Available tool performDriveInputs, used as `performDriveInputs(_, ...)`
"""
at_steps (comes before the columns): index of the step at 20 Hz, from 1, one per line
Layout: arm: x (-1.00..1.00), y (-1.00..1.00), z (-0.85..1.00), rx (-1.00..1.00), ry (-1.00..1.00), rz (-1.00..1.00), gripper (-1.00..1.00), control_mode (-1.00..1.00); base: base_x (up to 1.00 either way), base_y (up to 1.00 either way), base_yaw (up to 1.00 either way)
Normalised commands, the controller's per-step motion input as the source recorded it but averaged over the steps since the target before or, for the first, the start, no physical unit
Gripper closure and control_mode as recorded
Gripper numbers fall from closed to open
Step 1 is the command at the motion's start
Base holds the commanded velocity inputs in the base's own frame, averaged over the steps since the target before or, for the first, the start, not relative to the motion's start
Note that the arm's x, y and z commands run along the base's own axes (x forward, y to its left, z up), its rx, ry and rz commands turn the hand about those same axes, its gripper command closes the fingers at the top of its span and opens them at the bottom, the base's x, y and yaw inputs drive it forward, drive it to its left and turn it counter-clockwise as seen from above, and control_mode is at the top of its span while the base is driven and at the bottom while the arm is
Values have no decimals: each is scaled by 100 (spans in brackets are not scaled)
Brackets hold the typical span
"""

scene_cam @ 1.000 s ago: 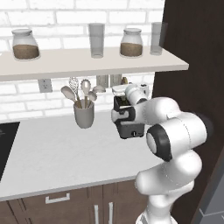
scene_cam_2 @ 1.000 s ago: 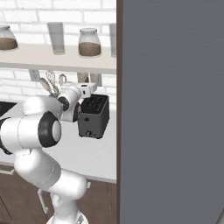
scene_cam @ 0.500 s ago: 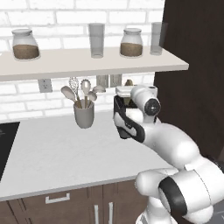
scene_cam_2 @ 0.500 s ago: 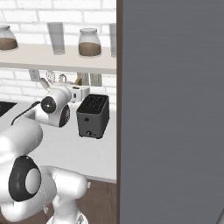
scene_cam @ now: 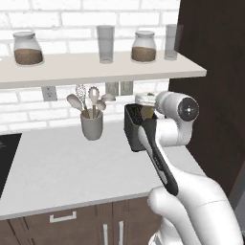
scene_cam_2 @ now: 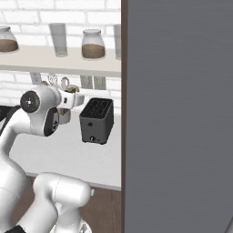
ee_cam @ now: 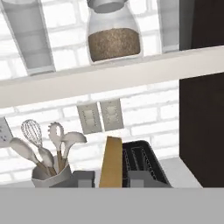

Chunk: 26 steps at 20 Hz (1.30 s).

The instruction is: Start the toaster. Once the lever pops up, take the bread to the plate on the dining counter.

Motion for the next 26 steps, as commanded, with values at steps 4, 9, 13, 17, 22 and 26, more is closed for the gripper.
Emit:
performDriveInputs(4,-100,0,0,0,29,0,100,-100,0,0,0)
performDriveInputs(9,-85,0,-41,0,9,-7,100,-100,0,0,0)
performDriveInputs(13,-29,0,-35,0,-11,-12,100,-100,0,0,0)
performDriveInputs(17,-4,0,-19,0,-9,-7,100,-100,0,0,0)
performDriveInputs(22,-5,0,-8,0,-8,-6,100,-100,0,0,0)
performDriveInputs(26,0,0,0,0,0,0,100,100,-49,0,-33)
